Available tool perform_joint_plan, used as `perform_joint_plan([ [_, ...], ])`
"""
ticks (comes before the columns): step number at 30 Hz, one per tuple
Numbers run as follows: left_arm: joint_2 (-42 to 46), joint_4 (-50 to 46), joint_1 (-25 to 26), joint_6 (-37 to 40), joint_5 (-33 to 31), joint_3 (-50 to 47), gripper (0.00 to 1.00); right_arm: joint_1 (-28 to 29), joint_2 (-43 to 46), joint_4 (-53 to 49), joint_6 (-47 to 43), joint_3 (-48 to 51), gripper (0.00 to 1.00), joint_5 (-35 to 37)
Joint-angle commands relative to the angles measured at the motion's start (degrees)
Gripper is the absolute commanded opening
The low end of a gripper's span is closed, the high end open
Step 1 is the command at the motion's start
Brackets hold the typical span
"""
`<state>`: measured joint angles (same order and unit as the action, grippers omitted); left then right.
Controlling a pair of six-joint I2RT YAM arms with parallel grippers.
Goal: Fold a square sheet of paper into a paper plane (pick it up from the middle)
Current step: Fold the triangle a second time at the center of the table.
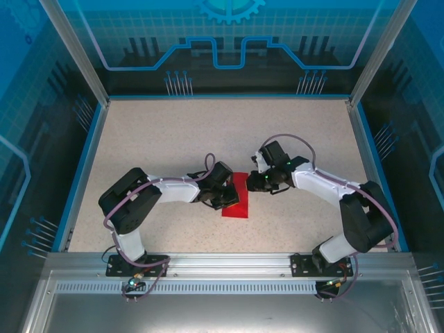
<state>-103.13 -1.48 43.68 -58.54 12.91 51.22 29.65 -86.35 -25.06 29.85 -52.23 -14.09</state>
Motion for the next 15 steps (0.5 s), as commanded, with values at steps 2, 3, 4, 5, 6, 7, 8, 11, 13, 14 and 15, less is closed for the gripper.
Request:
perform_joint_plan([
  [2,-2.6,-5.6,0.2,-0.8,-1.1,-2.2,0.07,1.9,0.3,-2.9,1.1,1.5,0.09,-0.8],
  [3,-2.6,-5.6,0.3,-0.8,-1.2,-2.2,0.07,2.6,0.3,-2.4,1.3,1.5,0.07,-1.9],
  [4,-2.5,-5.6,0.3,-0.9,-1.3,-2.2,0.07,3.3,0.4,-2.0,1.7,3.2,0.06,-2.7],
  [5,-2.5,-5.6,0.3,-1.0,-1.3,-2.3,0.07,4.1,0.3,-1.8,2.0,3.6,0.06,-3.2],
  [6,-2.5,-5.6,0.3,-1.0,-1.4,-2.3,0.06,4.9,0.1,-1.7,2.4,3.9,0.05,-3.3],
  [7,-2.5,-5.5,0.3,-1.1,-1.4,-2.4,0.06,5.6,0.0,-1.4,2.9,4.2,0.04,-3.3],
  [8,-2.5,-5.5,0.3,-1.1,-1.5,-2.3,0.06,6.2,-0.1,-1.2,3.2,4.5,0.04,-3.4],
  [11,-2.4,-5.5,0.3,-1.2,-1.6,-2.4,0.05,8.1,-0.5,-0.2,4.5,5.8,0.03,-3.8],
  [13,-2.4,-5.5,0.3,-1.4,-1.6,-2.5,0.05,9.2,-0.7,0.8,5.4,6.7,0.02,-4.2],
  [14,-2.4,-5.4,0.3,-1.4,-1.6,-2.6,0.05,9.6,-0.8,1.1,5.9,7.2,0.02,-4.4],
  [15,-2.4,-5.5,0.4,-1.4,-1.6,-2.6,0.05,10.0,-1.1,1.5,6.2,7.4,0.02,-4.4],
])
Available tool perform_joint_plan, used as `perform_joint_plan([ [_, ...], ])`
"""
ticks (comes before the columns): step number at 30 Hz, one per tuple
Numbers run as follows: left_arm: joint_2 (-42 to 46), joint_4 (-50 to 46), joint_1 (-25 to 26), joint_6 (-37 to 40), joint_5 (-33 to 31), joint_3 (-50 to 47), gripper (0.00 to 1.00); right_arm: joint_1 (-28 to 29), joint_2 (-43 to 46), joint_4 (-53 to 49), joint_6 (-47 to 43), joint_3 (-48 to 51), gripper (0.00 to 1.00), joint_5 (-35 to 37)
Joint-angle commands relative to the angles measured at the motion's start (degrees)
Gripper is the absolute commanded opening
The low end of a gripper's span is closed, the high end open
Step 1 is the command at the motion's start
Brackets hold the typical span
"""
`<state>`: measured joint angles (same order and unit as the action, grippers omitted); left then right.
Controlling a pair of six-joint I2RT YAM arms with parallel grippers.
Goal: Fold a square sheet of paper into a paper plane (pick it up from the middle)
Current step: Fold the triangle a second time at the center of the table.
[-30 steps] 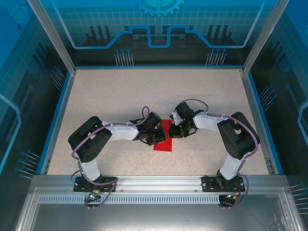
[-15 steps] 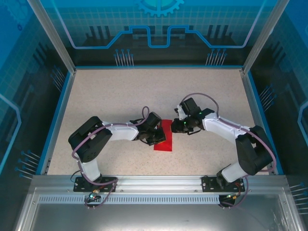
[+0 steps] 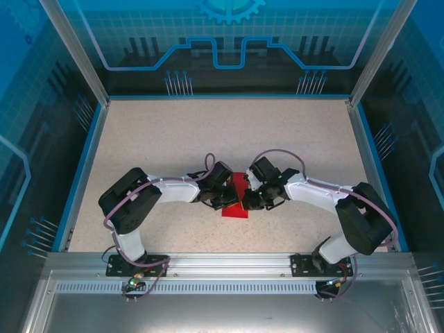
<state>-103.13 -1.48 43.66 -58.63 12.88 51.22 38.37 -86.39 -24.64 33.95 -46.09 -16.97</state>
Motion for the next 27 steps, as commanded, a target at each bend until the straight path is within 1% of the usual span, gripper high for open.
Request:
perform_joint_plan([
  [1,-2.4,-5.4,0.4,-1.4,-1.6,-2.7,0.05,1.6,-1.3,1.5,2.4,1.6,0.02,-1.3],
  [13,-1.9,-5.2,0.4,-1.6,-2.1,-3.1,0.03,2.0,-4.4,1.5,2.3,2.9,0.01,2.3],
  [27,-1.7,-5.2,0.4,-1.9,-2.5,-3.4,0.02,2.0,-5.2,0.9,2.0,4.6,0.01,3.4],
])
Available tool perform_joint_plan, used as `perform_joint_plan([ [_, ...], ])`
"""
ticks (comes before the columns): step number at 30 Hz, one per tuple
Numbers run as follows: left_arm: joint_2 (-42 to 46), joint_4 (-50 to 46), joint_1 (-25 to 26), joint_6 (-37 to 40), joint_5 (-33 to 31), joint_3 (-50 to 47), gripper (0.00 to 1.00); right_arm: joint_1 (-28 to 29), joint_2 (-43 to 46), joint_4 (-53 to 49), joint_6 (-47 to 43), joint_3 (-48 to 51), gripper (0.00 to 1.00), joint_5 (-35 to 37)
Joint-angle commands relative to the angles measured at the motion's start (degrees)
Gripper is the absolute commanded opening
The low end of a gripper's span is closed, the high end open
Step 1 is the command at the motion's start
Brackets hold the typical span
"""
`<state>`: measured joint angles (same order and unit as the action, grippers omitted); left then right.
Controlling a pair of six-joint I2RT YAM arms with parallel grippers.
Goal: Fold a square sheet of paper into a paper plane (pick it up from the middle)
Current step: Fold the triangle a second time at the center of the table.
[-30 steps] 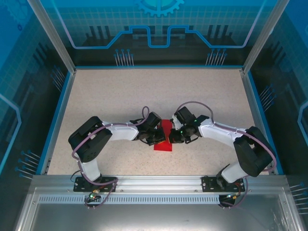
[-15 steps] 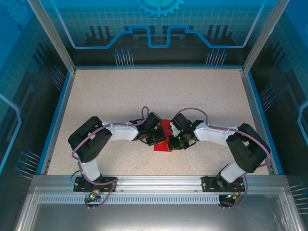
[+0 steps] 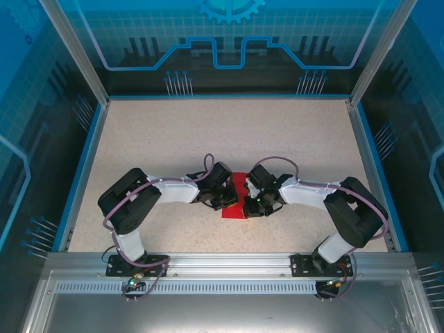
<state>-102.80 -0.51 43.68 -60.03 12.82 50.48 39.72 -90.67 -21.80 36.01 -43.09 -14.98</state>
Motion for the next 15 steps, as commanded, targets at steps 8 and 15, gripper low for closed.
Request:
perform_joint_plan([
  [8,-1.8,-6.1,0.4,-0.5,-2.6,-2.9,0.02,0.6,1.2,-2.6,0.0,1.5,0.01,-0.2],
  [15,-1.7,-5.5,0.4,-0.6,-2.5,-3.0,0.02,-0.6,6.6,0.2,0.7,0.8,0.01,-1.4],
])
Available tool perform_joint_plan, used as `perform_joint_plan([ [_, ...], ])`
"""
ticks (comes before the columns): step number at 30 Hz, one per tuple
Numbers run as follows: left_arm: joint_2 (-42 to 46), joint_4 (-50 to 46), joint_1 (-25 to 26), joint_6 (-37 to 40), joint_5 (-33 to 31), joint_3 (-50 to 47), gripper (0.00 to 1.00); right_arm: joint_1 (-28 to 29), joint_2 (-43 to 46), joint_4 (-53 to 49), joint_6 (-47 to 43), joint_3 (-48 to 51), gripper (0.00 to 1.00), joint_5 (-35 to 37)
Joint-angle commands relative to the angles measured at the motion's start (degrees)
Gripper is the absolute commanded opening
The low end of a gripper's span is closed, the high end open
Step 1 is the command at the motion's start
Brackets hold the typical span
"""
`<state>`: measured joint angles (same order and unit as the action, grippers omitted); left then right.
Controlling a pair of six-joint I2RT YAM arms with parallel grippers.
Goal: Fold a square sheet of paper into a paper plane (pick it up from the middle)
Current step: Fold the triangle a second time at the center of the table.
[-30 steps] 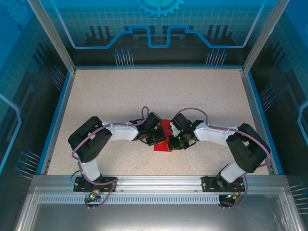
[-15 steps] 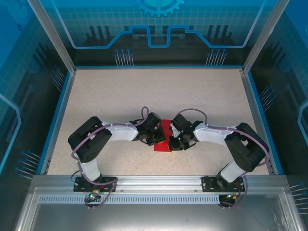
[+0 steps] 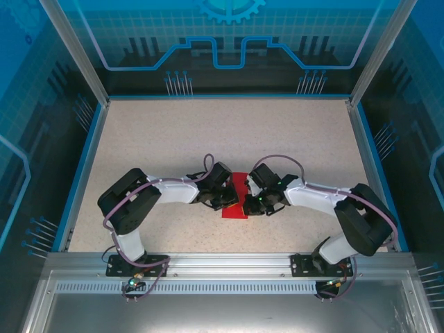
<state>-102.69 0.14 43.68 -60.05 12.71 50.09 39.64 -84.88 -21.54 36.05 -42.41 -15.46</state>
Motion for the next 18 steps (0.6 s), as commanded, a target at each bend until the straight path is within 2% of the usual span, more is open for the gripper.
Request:
perform_joint_plan([
  [1,-1.8,-6.1,0.4,-0.7,-2.3,-2.6,0.02,-0.7,0.2,-0.1,0.6,0.1,0.01,-0.9],
  [18,-1.6,-5.2,0.5,-1.2,-2.0,-2.8,0.02,-1.1,-5.0,1.0,0.4,2.2,0.01,-0.9],
])
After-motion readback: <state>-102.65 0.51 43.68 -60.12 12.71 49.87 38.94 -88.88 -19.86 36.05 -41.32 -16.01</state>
